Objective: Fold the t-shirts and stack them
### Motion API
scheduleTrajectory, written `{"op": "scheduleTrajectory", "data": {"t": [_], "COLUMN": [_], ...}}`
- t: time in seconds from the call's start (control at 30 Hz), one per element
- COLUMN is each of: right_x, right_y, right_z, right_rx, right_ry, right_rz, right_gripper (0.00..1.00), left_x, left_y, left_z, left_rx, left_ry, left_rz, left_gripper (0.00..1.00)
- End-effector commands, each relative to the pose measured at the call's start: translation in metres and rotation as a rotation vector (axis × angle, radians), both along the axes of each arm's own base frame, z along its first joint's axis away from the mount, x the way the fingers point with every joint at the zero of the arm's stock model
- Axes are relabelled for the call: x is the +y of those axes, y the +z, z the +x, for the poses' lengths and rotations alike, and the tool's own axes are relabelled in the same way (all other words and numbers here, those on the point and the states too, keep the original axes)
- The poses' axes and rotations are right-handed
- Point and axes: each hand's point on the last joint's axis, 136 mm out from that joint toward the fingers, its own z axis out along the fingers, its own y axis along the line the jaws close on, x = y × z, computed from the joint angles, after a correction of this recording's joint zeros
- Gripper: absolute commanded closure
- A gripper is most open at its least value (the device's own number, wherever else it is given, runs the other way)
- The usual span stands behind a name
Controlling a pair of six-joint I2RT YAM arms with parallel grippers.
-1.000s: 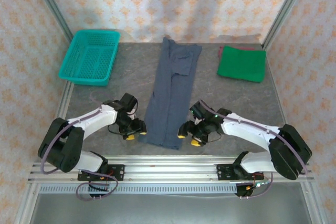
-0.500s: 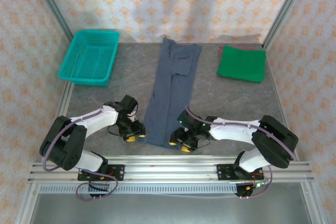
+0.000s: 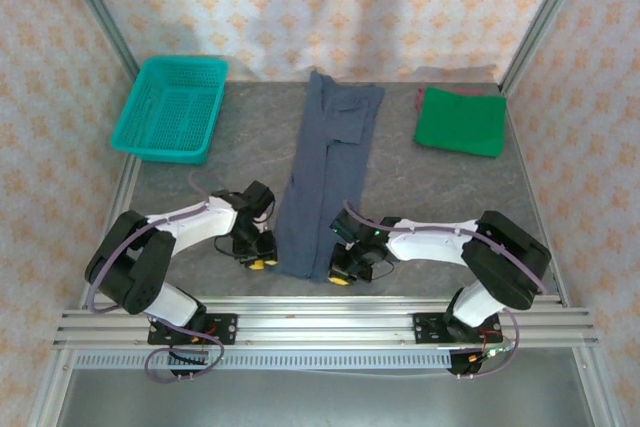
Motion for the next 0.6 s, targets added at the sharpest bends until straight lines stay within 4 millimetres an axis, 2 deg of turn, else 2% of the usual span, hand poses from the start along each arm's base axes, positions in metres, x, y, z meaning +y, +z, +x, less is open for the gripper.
{"op": "scheduleTrajectory", "data": {"t": [0.0, 0.13, 0.2, 0.5, 0.57], "right_x": [0.009, 0.006, 0.002, -0.032, -0.037], "right_y": [0.004, 0.007, 0.008, 0.025, 0.029], "right_z": [0.011, 0.012, 0.009, -0.010, -0.014], "right_rx": [-0.056, -0.056, -0.048, -0.033, -0.028], "right_ry": [0.009, 0.011, 0.011, -0.028, -0.036], "right_rz": [0.023, 0.017, 0.006, -0.039, -0.039], "right_gripper": [0.97, 1.00, 1.00, 1.00, 1.00], "left_x": [-0.059, -0.052, -0.047, -0.011, -0.010], "left_y": [0.001, -0.002, -0.001, 0.017, 0.022], "left_z": [0.001, -0.004, -0.008, -0.029, -0.031], "left_rx": [0.008, 0.038, 0.045, 0.027, 0.012], "left_ry": [-0.073, -0.092, -0.105, -0.156, -0.156], "left_rz": [-0.248, -0.201, -0.179, -0.051, -0.055], "left_gripper": [0.77, 0.95, 1.00, 1.00, 1.00]}}
